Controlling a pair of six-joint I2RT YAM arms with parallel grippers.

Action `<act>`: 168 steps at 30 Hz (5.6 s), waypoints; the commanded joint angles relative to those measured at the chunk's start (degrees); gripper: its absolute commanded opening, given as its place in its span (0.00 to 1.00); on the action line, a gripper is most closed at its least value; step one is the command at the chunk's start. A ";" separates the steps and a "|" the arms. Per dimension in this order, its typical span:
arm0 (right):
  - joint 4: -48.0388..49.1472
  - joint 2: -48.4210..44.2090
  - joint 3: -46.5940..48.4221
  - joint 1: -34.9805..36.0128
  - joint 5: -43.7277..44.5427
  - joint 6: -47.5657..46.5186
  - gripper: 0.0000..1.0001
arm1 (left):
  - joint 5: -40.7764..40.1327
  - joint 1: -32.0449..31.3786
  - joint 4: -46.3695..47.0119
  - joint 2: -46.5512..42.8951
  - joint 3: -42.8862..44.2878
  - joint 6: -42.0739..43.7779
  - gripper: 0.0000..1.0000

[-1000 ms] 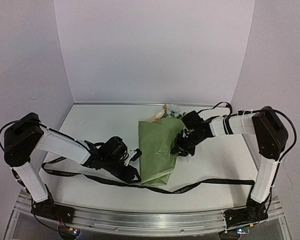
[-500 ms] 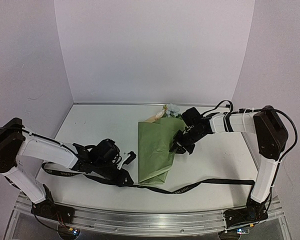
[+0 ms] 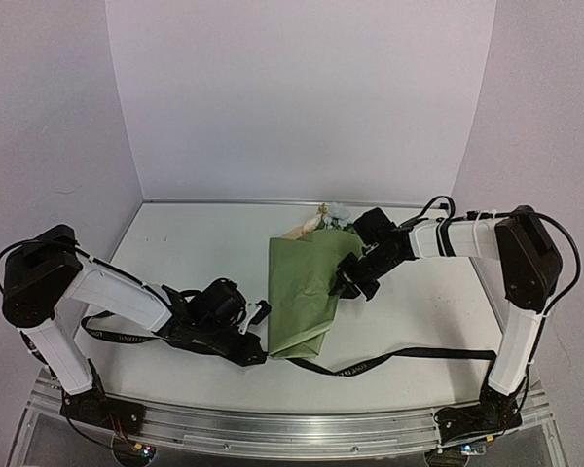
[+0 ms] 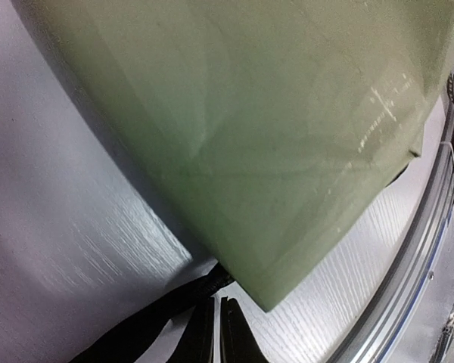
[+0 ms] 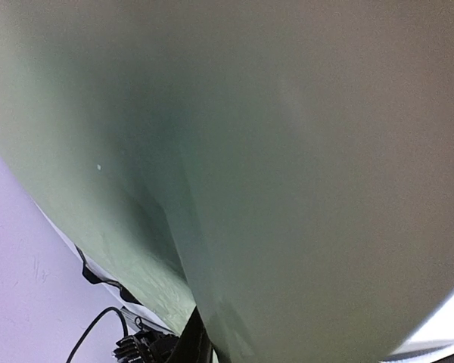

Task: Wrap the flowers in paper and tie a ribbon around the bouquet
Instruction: Pick up the folded bouquet from the center of the board, then place the folded bouquet on the ribbon, then adjust the ribbon at the center of the board.

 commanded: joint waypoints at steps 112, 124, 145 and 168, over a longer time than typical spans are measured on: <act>-8.01 -43.69 -49.96 -13.16 36.76 -1.68 0.89 | -30.26 29.06 -21.45 -25.43 -18.20 -64.76 0.28; -4.27 -34.17 -48.69 -13.77 36.92 -2.16 0.72 | -35.10 29.06 -22.73 -25.70 -15.65 -55.86 0.00; -7.06 -29.61 -38.01 -19.64 30.56 -11.06 0.00 | -33.18 29.06 -4.33 -29.80 -10.19 -19.27 0.00; -25.11 -28.11 -15.58 -30.07 29.61 -21.99 0.00 | -29.75 29.07 -0.33 -13.48 1.22 -14.83 0.00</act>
